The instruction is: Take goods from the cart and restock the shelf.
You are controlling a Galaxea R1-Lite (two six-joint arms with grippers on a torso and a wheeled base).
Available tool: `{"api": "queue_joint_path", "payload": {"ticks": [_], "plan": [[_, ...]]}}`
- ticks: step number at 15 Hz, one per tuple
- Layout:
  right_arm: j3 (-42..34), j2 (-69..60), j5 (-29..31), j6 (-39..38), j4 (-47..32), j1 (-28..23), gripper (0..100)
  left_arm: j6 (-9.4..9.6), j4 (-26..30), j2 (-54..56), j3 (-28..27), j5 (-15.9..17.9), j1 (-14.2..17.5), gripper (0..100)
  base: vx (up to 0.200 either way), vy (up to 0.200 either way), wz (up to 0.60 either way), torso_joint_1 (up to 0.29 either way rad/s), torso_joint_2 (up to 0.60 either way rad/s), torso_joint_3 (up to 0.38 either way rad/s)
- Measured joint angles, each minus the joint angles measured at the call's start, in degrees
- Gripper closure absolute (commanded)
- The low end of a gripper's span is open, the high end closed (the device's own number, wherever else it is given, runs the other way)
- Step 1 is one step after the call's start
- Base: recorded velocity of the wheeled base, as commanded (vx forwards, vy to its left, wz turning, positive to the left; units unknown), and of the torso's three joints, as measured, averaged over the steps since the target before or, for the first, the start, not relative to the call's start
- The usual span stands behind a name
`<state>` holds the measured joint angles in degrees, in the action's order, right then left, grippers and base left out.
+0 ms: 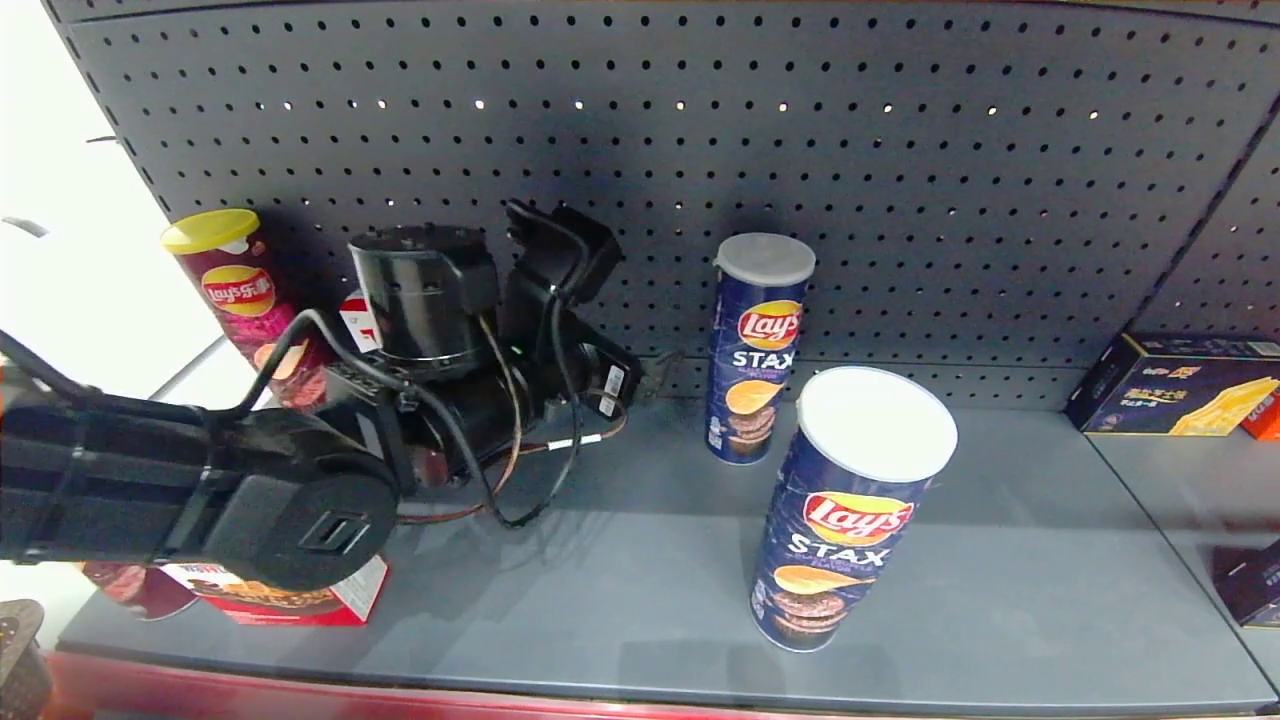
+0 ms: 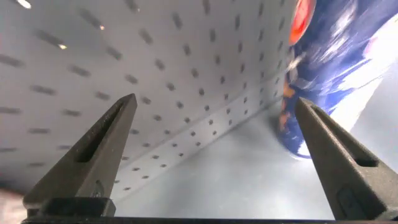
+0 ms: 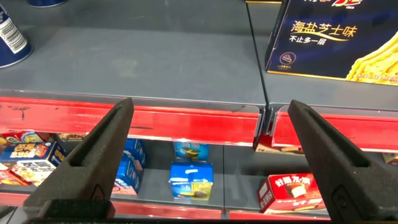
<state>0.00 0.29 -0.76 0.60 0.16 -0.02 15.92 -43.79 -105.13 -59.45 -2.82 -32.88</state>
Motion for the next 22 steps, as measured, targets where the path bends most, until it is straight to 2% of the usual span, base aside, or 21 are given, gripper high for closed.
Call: {"api": "queue_joint_path", "payload": {"ticks": [4,5,8,12,15,16,17,18,20,22], "plan": [[0.0,0.0,0.0,0.0,0.0,0.0,0,-3.74,0.1,11.2,6.4,0.0,-3.1,0,0.000,0.000,0.00,0.000,0.00,0.000],[0.0,0.0,0.0,0.0,0.0,0.0,0,-4.18,0.1,14.1,8.5,0.0,-3.9,0,0.000,0.000,0.00,0.000,0.00,0.000],[0.0,0.0,0.0,0.0,0.0,0.0,0,-4.40,0.0,24.7,15.6,0.3,-5.2,0,0.000,0.000,0.00,0.000,0.00,0.000],[0.0,0.0,0.0,0.0,0.0,0.0,0,-4.40,0.5,42.8,28.6,0.3,-7.5,0,0.000,0.000,0.00,0.000,0.00,0.000],[0.0,0.0,0.0,0.0,0.0,0.0,0,-4.38,3.2,56.2,37.3,0.5,-7.9,0,0.000,0.000,0.00,0.000,0.00,0.000],[0.0,0.0,0.0,0.0,0.0,0.0,0,-4.38,3.7,60.5,40.5,0.5,-6.8,0,0.000,0.000,0.00,0.000,0.00,0.000],[0.0,0.0,0.0,0.0,0.0,0.0,0,-4.32,4.3,64.7,44.4,1.2,-4.3,0,0.000,0.000,0.00,0.000,0.00,0.000],[0.0,0.0,0.0,0.0,0.0,0.0,0,-4.29,4.6,68.3,48.0,2.4,-0.7,0,0.000,0.000,0.00,0.000,0.00,0.000],[0.0,0.0,0.0,0.0,0.0,0.0,0,-4.40,6.6,75.7,54.3,5.8,8.6,0,0.000,0.000,0.00,0.000,0.00,0.000],[0.0,0.0,0.0,0.0,0.0,0.0,0,-4.64,16.0,83.2,57.5,7.6,17.0,0,0.000,0.000,0.00,0.000,0.00,0.000]]}}
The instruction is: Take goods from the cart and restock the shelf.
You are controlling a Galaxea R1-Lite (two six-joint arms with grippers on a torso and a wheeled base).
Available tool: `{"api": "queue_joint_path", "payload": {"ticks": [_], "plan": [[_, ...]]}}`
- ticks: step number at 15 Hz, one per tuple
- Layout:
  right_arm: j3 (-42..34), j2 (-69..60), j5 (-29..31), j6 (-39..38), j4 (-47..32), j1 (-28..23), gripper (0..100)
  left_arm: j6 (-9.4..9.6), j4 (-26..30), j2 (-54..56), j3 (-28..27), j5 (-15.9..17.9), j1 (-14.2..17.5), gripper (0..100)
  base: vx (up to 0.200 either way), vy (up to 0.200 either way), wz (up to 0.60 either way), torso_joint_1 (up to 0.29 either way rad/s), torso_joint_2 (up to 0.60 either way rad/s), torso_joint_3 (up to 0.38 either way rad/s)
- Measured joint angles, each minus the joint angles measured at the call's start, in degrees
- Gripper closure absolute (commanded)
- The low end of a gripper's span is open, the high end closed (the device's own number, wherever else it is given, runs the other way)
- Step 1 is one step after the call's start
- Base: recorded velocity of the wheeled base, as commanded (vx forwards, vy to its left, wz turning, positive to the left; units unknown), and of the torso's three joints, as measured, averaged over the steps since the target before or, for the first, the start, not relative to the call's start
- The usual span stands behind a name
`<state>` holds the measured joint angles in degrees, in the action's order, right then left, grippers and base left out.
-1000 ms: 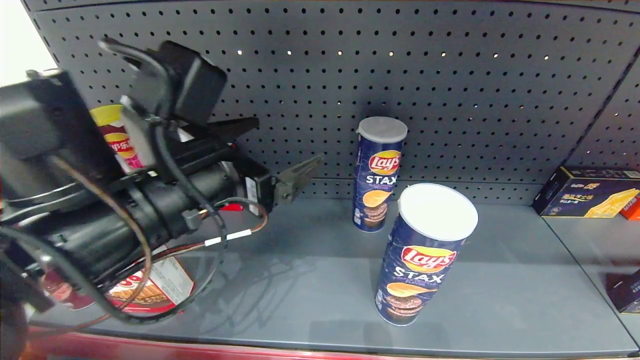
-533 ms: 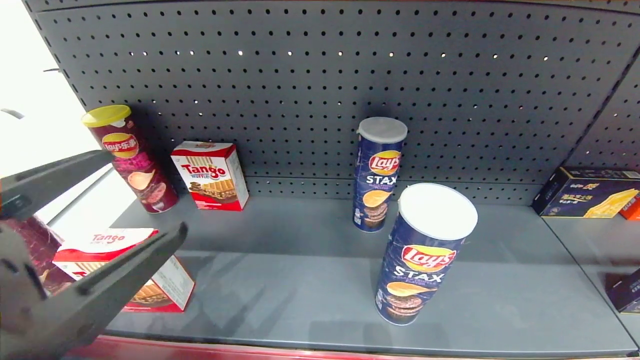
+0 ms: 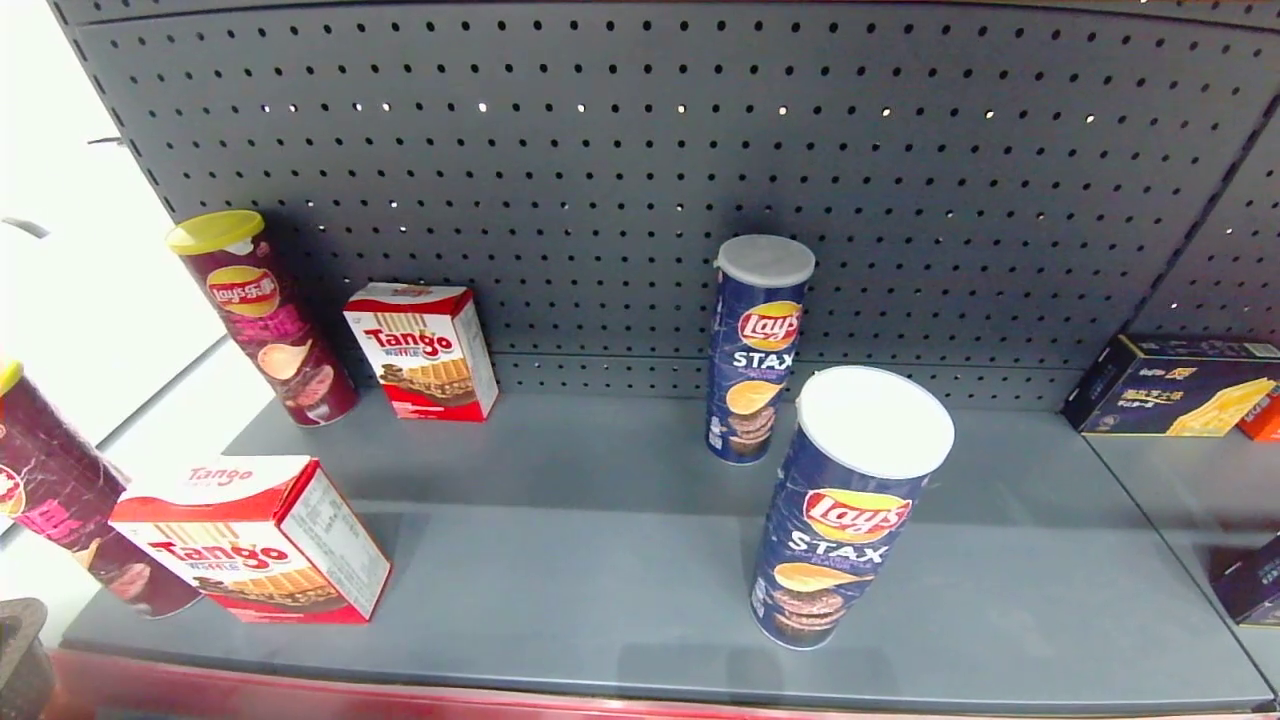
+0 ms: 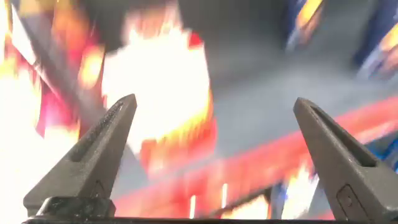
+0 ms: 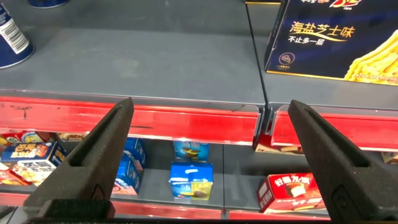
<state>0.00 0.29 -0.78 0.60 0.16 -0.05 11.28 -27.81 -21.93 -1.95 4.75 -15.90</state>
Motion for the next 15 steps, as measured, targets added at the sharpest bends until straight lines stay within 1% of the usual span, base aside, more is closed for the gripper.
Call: {"api": "queue_joint_path", "payload": {"ticks": [1,2,4,5,6,7,8,11,12,13,14,15], "plan": [[0.0,0.0,0.0,0.0,0.0,0.0,0,-0.11,7.4,4.0,0.8,0.4,3.6,0,0.000,0.000,0.00,0.000,0.00,0.000],[0.0,0.0,0.0,0.0,0.0,0.0,0,-0.17,13.4,7.4,1.3,0.7,6.5,0,0.000,0.000,0.00,0.000,0.00,0.000],[0.0,0.0,0.0,0.0,0.0,0.0,0,-0.48,19.1,12.9,1.7,1.0,11.8,0,0.000,0.000,0.00,0.000,0.00,0.000],[0.0,0.0,0.0,0.0,0.0,0.0,0,-0.55,21.3,14.9,1.9,1.0,13.6,0,0.000,0.000,0.00,0.000,0.00,0.000],[0.0,0.0,0.0,0.0,0.0,0.0,0,-0.77,23.1,16.7,1.9,1.0,14.7,0,0.000,0.000,0.00,0.000,0.00,0.000],[0.0,0.0,0.0,0.0,0.0,0.0,0,-1.62,24.9,18.5,2.0,1.1,15.5,0,0.000,0.000,0.00,0.000,0.00,0.000],[0.0,0.0,0.0,0.0,0.0,0.0,0,-2.08,25.4,19.8,2.0,1.2,15.8,0,0.000,0.000,0.00,0.000,0.00,0.000],[0.0,0.0,0.0,0.0,0.0,0.0,0,-2.91,26.1,21.6,2.0,1.1,16.1,0,0.000,0.000,0.00,0.000,0.00,0.000],[0.0,0.0,0.0,0.0,0.0,0.0,0,-4.25,27.5,21.8,2.0,1.2,16.2,0,0.000,0.000,0.00,0.000,0.00,0.000],[0.0,0.0,0.0,0.0,0.0,0.0,0,-5.14,28.4,22.0,2.0,2.2,16.2,0,0.000,0.000,0.00,0.000,0.00,0.000],[0.0,0.0,0.0,0.0,0.0,0.0,0,-5.45,28.6,22.0,1.9,2.1,16.2,0,0.000,0.000,0.00,0.000,0.00,0.000],[0.0,0.0,0.0,0.0,0.0,0.0,0,-6.06,28.6,22.1,1.8,-0.2,16.2,0,0.000,0.000,0.00,0.000,0.00,0.000]]}}
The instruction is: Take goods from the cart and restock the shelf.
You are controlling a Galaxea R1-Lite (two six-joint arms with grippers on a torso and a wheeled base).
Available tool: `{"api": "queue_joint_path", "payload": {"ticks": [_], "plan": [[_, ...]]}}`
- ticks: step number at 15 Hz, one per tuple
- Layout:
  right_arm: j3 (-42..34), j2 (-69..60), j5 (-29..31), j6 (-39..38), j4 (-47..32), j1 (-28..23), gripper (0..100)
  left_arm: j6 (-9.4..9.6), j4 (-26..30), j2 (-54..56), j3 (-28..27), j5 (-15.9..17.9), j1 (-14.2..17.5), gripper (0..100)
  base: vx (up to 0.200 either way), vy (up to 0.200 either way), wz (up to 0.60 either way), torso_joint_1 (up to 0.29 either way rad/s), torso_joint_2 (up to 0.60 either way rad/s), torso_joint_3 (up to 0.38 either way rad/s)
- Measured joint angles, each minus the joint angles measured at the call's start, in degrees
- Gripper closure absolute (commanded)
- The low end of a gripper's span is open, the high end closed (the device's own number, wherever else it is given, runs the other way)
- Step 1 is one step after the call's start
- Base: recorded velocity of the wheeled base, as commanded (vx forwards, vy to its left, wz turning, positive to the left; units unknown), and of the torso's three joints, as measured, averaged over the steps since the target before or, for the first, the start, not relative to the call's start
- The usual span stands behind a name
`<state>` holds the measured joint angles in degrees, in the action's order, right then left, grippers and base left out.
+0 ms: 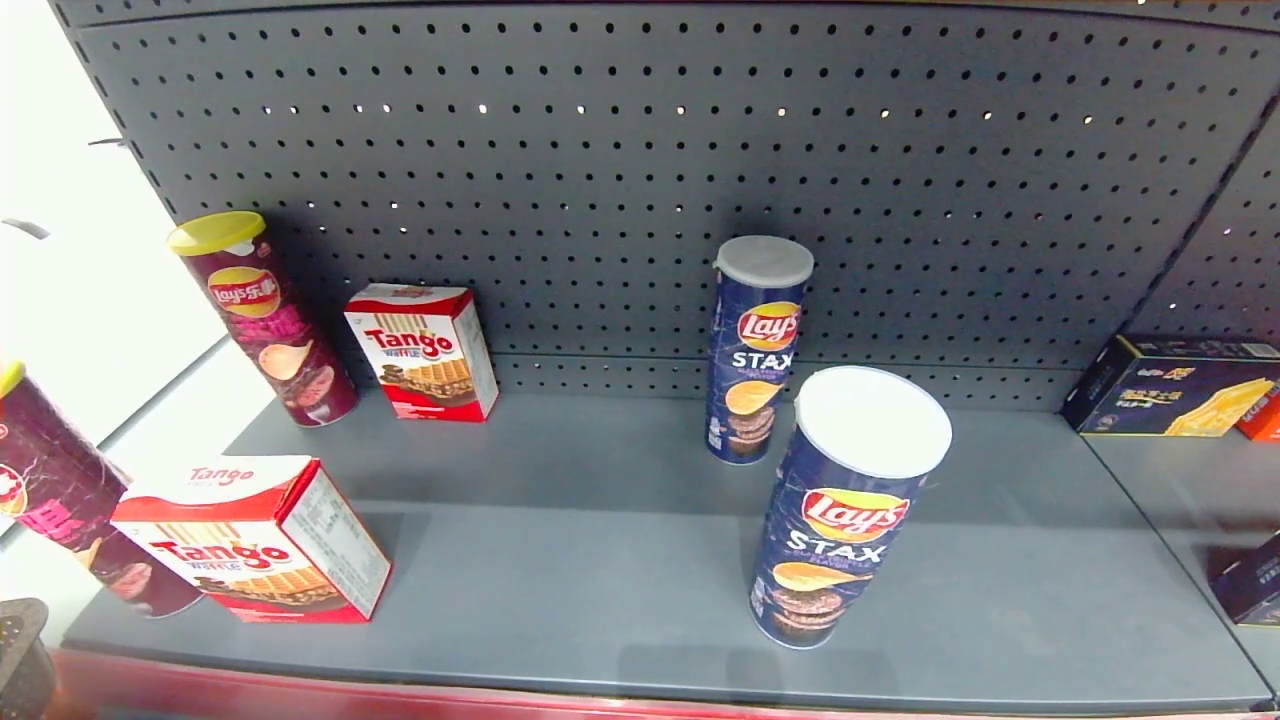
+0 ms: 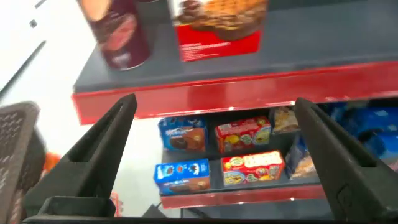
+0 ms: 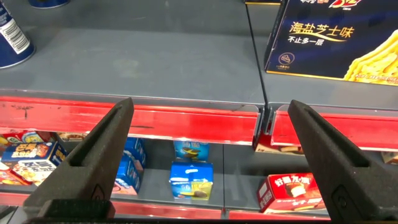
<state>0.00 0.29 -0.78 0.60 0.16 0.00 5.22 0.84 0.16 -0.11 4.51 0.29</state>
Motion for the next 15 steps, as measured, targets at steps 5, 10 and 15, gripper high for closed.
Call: {"api": "queue_joint_path", "payload": {"ticks": [5,10,15], "plan": [[0.0,0.0,0.0,0.0,0.0,0.0,0,-2.46,0.0,0.1,0.0,-1.3,0.0,0,0.000,0.000,0.00,0.000,0.00,0.000],[0.1,0.1,-0.1,0.2,0.0,0.0,0,-2.43,-0.4,0.0,0.1,1.3,-0.1,0,0.000,0.000,0.00,0.000,0.00,0.000],[15.7,16.2,-1.5,0.9,1.5,1.0,0,-2.38,-0.3,0.0,0.0,1.3,-0.4,0,0.000,0.000,0.00,0.000,0.00,0.000]]}}
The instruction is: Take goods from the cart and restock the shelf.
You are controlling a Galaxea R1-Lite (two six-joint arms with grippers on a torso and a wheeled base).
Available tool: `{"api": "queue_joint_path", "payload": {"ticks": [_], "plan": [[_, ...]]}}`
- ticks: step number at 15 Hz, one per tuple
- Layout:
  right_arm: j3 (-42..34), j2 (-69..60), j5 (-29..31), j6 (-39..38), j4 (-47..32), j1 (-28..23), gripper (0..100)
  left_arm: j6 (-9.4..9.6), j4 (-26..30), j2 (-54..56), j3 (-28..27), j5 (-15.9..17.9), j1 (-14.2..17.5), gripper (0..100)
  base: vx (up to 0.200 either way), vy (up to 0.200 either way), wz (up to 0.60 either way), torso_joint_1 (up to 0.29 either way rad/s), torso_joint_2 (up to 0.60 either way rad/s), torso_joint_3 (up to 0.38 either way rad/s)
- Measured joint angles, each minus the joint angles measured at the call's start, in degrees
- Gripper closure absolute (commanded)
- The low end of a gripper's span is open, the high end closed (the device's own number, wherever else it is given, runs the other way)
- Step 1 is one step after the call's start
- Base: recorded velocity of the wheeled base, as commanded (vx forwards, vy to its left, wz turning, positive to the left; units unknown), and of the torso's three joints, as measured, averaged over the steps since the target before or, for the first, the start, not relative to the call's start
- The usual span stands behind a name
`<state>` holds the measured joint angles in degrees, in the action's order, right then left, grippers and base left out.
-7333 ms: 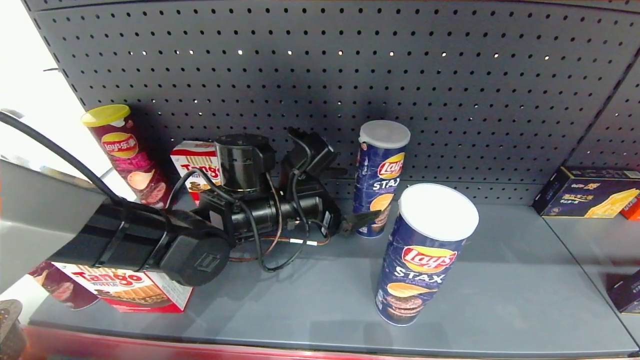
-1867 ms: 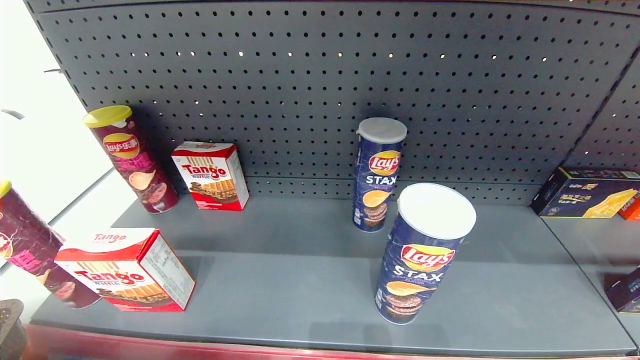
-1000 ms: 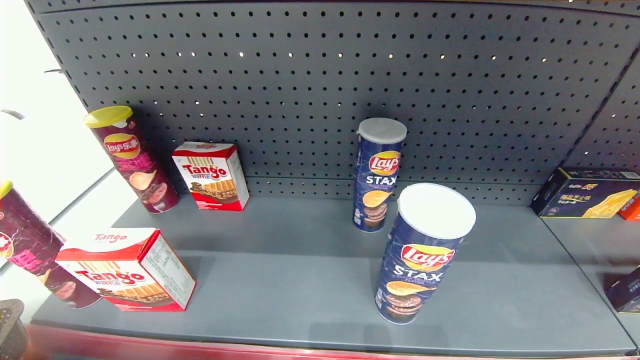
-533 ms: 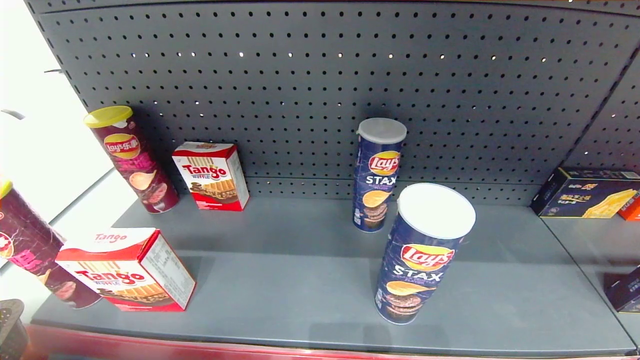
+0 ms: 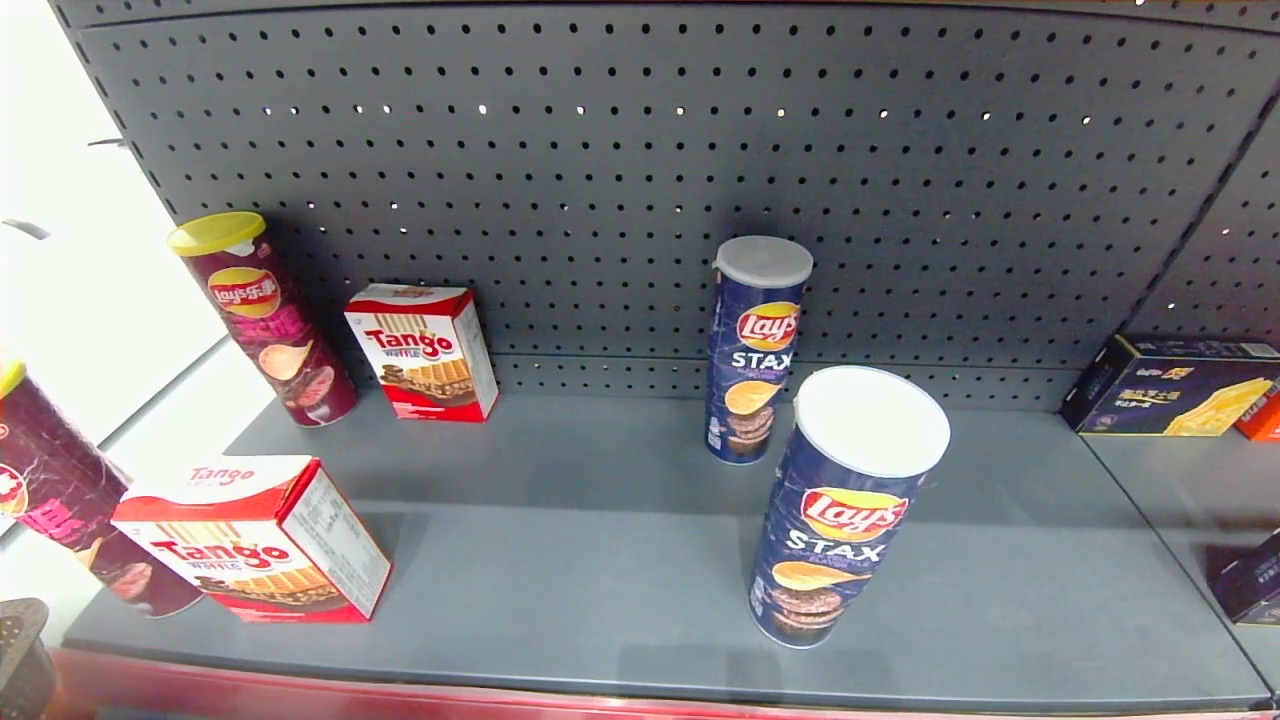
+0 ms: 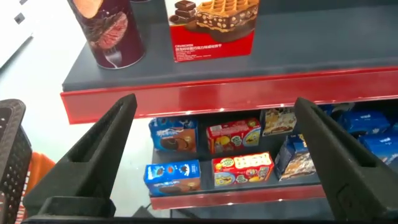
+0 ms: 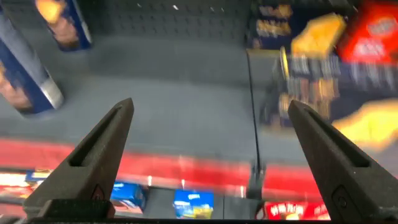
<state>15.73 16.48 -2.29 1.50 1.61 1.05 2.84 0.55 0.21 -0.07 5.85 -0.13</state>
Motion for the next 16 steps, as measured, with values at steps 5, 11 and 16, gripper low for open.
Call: {"api": "queue_joint_path", "payload": {"ticks": [5,11,16], "plan": [[13.9,24.6,-1.5,1.5,2.3,10.3,0,-0.09,-0.1,0.0,0.0,0.0,0.1,0,0.000,0.000,0.00,0.000,0.00,0.000],[18.4,38.8,-0.2,0.9,5.2,18.1,0,-0.05,0.0,0.0,0.0,0.0,0.0,0,0.000,0.000,0.00,0.000,0.00,0.000],[16.1,45.0,-0.3,1.1,7.6,25.2,0,-0.11,0.1,0.0,0.0,0.0,0.0,0,0.000,0.000,0.00,0.000,0.00,0.000]]}}
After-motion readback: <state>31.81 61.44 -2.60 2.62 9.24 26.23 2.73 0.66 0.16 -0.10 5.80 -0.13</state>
